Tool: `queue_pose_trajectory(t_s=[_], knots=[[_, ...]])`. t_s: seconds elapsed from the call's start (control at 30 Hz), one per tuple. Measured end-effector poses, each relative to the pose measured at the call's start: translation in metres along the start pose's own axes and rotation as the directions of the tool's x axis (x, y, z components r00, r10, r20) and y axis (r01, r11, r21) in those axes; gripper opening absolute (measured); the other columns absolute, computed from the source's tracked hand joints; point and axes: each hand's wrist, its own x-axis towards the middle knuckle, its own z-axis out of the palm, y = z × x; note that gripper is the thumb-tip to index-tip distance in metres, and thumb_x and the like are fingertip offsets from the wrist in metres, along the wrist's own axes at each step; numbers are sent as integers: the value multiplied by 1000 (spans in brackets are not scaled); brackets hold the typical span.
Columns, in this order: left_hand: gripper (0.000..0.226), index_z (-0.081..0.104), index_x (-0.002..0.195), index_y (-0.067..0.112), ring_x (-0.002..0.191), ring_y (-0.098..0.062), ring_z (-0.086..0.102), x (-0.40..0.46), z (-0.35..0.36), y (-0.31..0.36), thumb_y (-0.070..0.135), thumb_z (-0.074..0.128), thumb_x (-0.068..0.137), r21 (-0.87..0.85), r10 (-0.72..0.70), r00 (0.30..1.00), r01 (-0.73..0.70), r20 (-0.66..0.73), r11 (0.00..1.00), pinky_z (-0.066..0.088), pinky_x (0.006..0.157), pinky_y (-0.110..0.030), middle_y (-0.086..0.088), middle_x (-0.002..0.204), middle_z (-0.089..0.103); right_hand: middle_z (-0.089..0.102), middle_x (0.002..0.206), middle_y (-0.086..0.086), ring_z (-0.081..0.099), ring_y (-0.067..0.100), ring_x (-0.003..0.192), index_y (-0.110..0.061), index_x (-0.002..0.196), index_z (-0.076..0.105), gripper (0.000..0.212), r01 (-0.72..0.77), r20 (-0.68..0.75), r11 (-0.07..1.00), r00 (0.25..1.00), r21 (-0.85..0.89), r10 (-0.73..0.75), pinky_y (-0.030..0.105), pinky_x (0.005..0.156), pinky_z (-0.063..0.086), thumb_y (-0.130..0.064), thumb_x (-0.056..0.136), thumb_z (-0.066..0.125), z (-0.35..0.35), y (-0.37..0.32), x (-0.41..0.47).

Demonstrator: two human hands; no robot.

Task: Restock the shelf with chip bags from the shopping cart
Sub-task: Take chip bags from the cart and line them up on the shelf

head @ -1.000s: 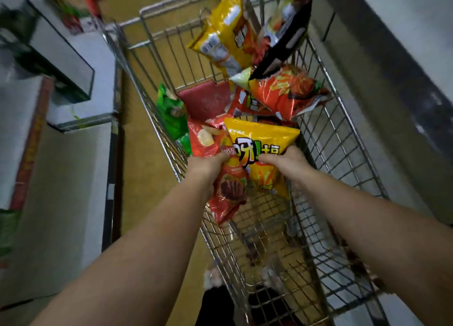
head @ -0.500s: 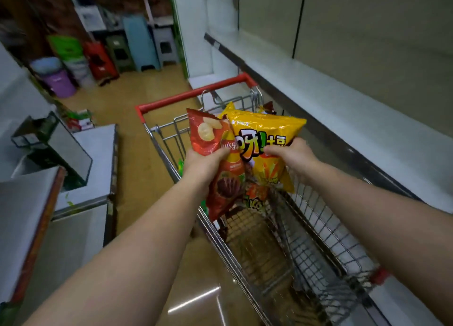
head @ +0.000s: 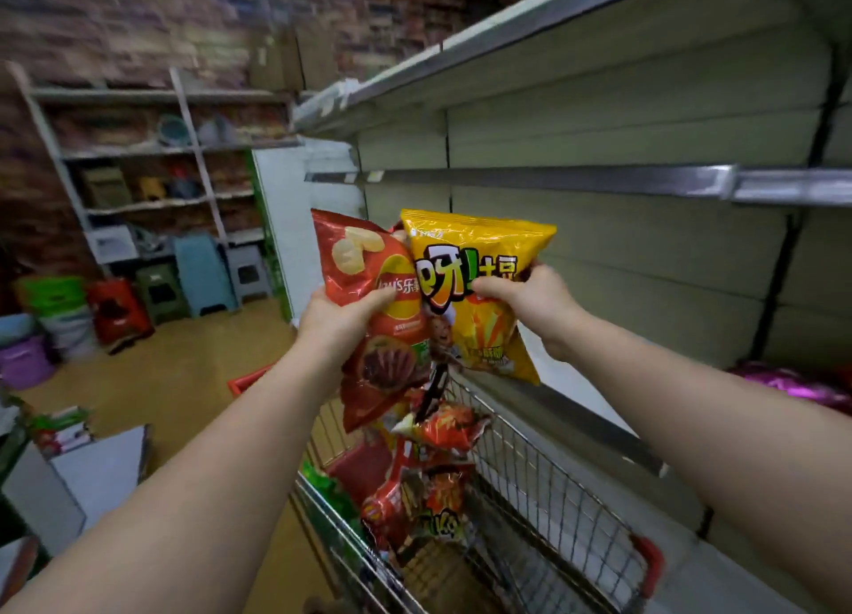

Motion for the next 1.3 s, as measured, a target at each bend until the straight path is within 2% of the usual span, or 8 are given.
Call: queue_pose_trajectory(t_s=[0.13,0.3,0.47,0.63,0.77,1.0,1.17,1.3], knots=[[44,51,112,27,99,-26,64,-20,24,40,32,76,76,-34,95,995,-94,36,995,53,85,-42,-4,113,65,64,105,7,62,24,95,-14,108,55,31,110,-45,994,993,-9,-110,34,80,48,-23,82,69,-41,-42,-17],[45,54,116,25,91,-23,66,-44,61,76,35,74,77,-77,155,983,-148,100,986,52,65,-31,-4,109,67,62,117,7,60,27,105,-15,120,52,43,192,-125,980,973,-43,-196,43,93,48,-25,82,69,-91,-73,-39],[54,55,119,23,91,-25,69,-63,93,88,40,77,73,-107,182,971,-166,157,980,56,78,-39,-4,107,69,63,115,6,61,27,104,-22,110,52,36,220,-200,970,951,-101,-236,47,95,48,-29,80,70,-134,-85,-62],[29,57,103,25,73,-15,68,-77,123,103,34,72,79,-166,216,944,-178,250,970,49,53,-25,2,91,69,65,109,4,62,25,101,-25,98,53,24,225,-298,965,919,-136,-257,44,95,48,-29,81,70,-170,-96,-88],[45,55,114,20,80,-22,70,-82,148,121,33,75,75,-214,227,905,-157,359,964,54,62,-31,-4,98,70,65,101,2,63,22,95,-27,90,53,18,226,-387,959,880,-171,-276,38,88,50,-29,82,69,-199,-109,-107],[35,57,106,21,77,-21,70,-90,199,138,31,74,77,-271,261,778,-121,572,955,53,58,-29,-5,95,71,66,101,3,64,21,92,-20,103,55,26,186,-566,961,778,-204,-271,35,84,51,-28,83,68,-242,-117,-143],[28,57,100,22,66,-19,70,-108,235,143,31,72,78,-287,263,635,-68,726,955,52,51,-26,-4,89,71,66,97,1,63,20,90,-21,101,56,23,129,-701,958,657,-255,-275,35,84,51,-29,83,68,-265,-119,-181],[31,57,102,22,65,-20,70,-128,259,149,32,73,78,-298,268,526,-30,807,954,52,52,-28,-5,89,72,64,87,-7,63,15,83,-23,97,58,19,93,-773,951,561,-296,-295,28,75,51,-30,82,69,-282,-125,-215]])
